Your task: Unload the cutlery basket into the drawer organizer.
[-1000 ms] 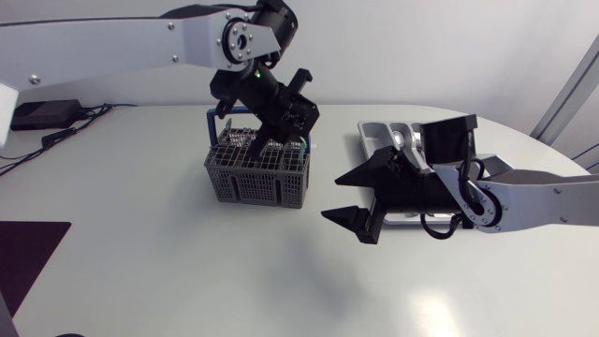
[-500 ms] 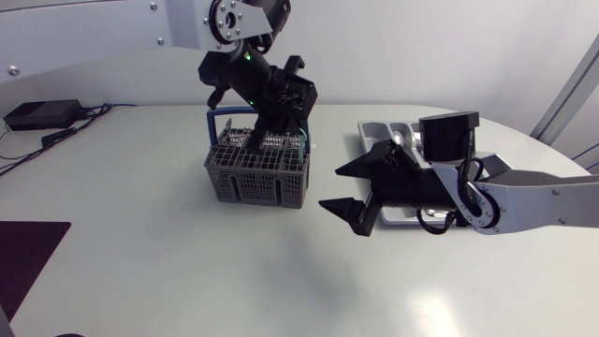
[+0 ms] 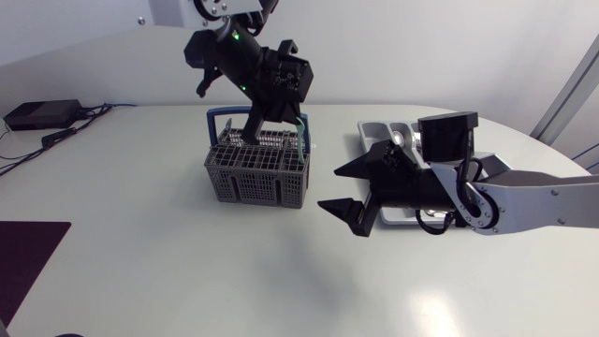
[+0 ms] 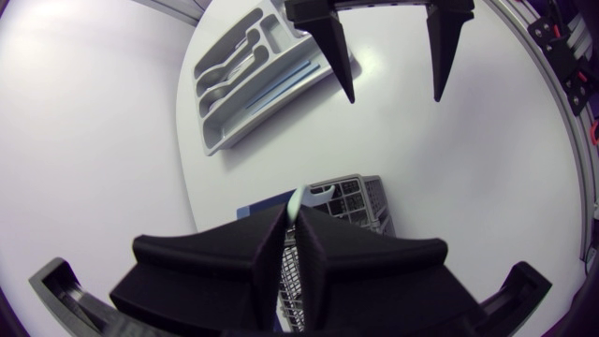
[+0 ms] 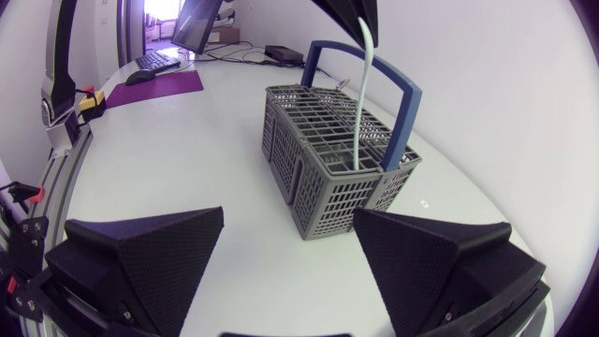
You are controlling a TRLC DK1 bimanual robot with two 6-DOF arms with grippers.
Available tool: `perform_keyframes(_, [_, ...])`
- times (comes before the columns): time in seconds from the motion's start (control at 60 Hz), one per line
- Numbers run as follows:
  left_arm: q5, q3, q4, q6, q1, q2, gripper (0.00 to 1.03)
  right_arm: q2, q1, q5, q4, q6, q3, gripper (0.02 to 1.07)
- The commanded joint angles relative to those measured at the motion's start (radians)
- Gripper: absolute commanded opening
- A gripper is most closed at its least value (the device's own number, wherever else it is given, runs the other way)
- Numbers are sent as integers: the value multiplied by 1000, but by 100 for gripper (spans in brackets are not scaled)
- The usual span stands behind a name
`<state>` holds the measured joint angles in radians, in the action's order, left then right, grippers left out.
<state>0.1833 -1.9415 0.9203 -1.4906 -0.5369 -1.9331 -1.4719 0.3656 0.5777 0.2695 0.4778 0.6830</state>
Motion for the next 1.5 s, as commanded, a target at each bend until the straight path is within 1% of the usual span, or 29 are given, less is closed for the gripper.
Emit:
perform_keyframes(0.0, [15, -57, 41, 18, 9, 29, 10, -1, 7, -4, 11, -19, -25, 102])
perform_keyframes(0.283, [13, -106, 123, 27, 12, 26, 10, 1, 13, -4, 11, -16, -30, 102])
perform_keyframes(0.367, [13, -119, 132, 58, 12, 26, 10, 10, 12, -4, 11, -21, -30, 102])
perform_keyframes(0.433, [15, -123, 138, 101, 5, 28, 10, 28, 13, -22, 13, -22, -36, 102])
perform_keyframes(0.517, [13, -155, 144, 227, -9, 28, 10, 62, 19, -56, 43, -30, -56, 102])
perform_keyframes(0.617, [13, -166, 155, 383, -28, 28, 10, 104, 30, -134, 102, -45, -83, 102])
perform_keyframes(0.717, [13, -198, 152, 556, -35, 28, 11, 140, 33, -190, 145, -64, -97, 102])
perform_keyframes(0.783, [12, -206, 153, 667, -34, 26, 11, 159, 36, -225, 172, -76, -102, 99])
perform_keyframes(0.883, [12, -209, 153, 837, -37, 10, 11, 196, 49, -294, 226, -77, -122, 99])
perform_keyframes(0.967, [12, -208, 153, 957, -34, -6, 11, 220, 61, -342, 249, -79, -132, 93])
perform_keyframes(1.033, [15, -211, 149, 1038, -28, -17, 11, 232, 72, -372, 269, -77, -142, 92])
perform_keyframes(1.117, [79, -206, 150, 1156, -20, -27, 11, 237, 95, -427, 304, -67, -157, 91])
perform_keyframes(1.183, [136, -185, 153, 1214, -29, -26, 11, 239, 107, -464, 326, -57, -161, 90])
perform_keyframes(1.233, [159, -171, 143, 1248, -35, -21, 11, 237, 119, -489, 335, -47, -161, 88])
perform_keyframes(1.333, [180, -155, 126, 1305, -40, -23, 11, 239, 133, -530, 366, -44, -160, 82])
perform_keyframes(1.483, [188, -132, 111, 1377, -44, -23, 10, 228, 171, -604, 404, -10, -151, 70])
